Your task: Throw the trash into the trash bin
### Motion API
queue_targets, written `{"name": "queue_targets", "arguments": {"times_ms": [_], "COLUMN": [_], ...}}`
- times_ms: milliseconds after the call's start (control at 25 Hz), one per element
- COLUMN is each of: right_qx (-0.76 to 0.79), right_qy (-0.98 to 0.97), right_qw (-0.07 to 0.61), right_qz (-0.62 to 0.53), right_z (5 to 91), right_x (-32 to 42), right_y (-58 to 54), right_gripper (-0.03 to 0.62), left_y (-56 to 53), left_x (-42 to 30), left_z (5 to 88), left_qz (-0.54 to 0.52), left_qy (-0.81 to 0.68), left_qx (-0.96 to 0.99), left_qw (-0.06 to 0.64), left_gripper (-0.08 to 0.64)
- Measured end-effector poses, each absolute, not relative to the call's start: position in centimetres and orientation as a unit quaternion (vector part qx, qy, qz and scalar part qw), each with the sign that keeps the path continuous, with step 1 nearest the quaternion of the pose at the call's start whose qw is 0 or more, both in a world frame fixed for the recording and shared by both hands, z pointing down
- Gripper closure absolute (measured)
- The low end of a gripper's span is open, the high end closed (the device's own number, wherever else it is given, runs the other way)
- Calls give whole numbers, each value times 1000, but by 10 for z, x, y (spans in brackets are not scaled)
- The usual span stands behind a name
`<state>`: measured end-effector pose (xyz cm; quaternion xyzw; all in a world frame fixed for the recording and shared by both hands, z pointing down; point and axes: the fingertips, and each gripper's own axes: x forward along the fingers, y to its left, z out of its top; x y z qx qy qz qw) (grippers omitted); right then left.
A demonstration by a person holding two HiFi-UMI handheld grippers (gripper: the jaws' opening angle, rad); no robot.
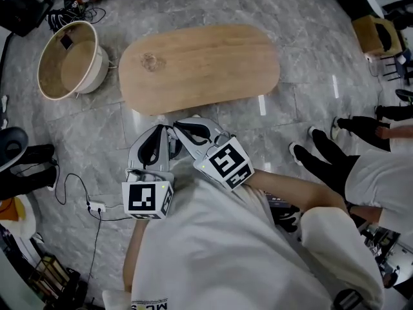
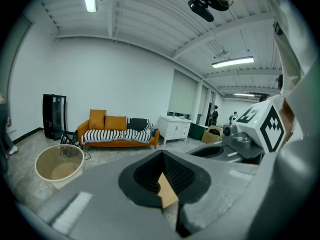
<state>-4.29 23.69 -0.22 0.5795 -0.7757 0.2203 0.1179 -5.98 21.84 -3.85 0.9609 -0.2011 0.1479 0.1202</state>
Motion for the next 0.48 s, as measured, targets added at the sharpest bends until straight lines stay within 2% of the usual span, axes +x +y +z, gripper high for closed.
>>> {"name": "queue_targets", "arguments": {"times_ms": [480], "right_qx": [603], "right_qy": [-748], "right_qw": [105], "right_qz": [255], "right_z": [10], "right_x": [-31], "right_y": [243], "right_gripper": [571], "left_y": [223], "left_x": [-62], "left_z": [-33], "left_qz": [154], "left_qy": [-190], "left_qx": [960], "left_qw": [133], "left_gripper": [560]}}
